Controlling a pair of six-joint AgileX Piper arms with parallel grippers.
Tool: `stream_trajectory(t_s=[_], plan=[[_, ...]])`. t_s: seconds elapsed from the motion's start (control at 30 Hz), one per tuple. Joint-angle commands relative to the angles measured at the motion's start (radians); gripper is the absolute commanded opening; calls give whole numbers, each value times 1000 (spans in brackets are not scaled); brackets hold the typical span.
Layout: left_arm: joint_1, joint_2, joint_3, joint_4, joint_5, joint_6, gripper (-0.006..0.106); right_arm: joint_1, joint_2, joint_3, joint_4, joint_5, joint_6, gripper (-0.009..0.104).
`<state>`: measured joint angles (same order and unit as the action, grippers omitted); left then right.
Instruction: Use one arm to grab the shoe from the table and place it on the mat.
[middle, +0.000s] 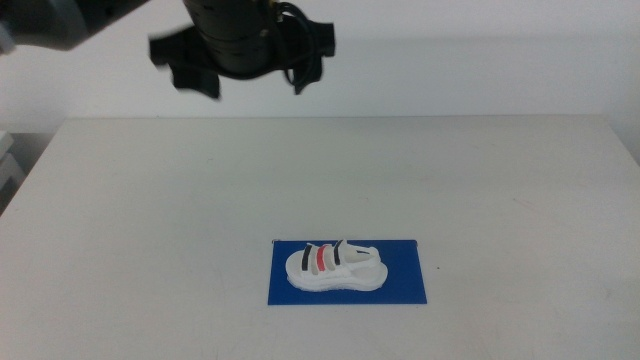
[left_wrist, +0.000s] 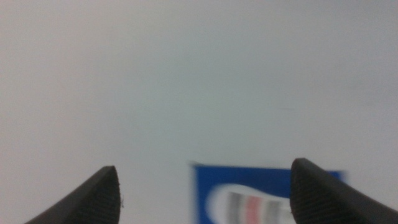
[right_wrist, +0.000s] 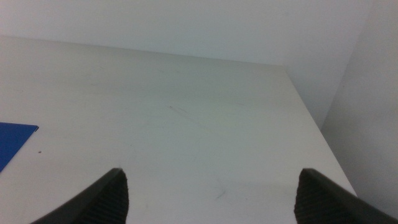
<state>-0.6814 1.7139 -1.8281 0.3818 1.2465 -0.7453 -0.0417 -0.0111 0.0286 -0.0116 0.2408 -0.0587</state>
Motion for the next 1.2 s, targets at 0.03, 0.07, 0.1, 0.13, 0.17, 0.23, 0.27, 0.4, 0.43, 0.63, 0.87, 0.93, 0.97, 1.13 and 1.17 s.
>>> stream_trajectory(t_s=[0.03,0.07,0.1,0.13,0.17,0.23,0.27,0.4,0.43,0.63,0.87,0.93,0.97,1.13,1.17], plan=[[-2,-59,-24,99,62,220,94,-2,4,5,-8,-72,-10,78],[-2,-59,-24,104,62,238,94,-2,4,5,-8,-72,-10,78],[-2,-60,-24,103,62,252,94,-2,4,5,-8,-72,-10,78],[0,-62,-22,104,62,266,94,-2,4,5,-8,-72,-10,78],[13,-76,-18,96,62,275,94,-2,4,5,-8,-72,-10,78],[55,-124,15,49,54,279,94,-2,4,5,-8,-72,-10,78],[78,-152,40,22,38,288,94,-2,4,5,-8,-72,-10,78],[155,-331,251,-31,-167,370,94,-2,4,5,-8,-72,-10,78],[174,-389,326,-33,-240,363,94,-2,4,5,-8,-72,-10,78],[330,-724,784,-65,-637,340,94,-2,4,5,-8,-72,-10,78],[613,-1048,1209,-277,-930,476,94,-2,4,5,-8,-72,-10,78],[659,-1148,1327,-335,-1017,578,94,-2,4,5,-8,-72,-10,78],[669,-1198,1383,-360,-1065,636,94,-2,4,5,-8,-72,-10,78],[696,-1395,1600,-427,-1205,745,94,-2,4,5,-8,-72,-10,78],[707,-1430,1638,-426,-1217,745,94,-2,4,5,-8,-72,-10,78]])
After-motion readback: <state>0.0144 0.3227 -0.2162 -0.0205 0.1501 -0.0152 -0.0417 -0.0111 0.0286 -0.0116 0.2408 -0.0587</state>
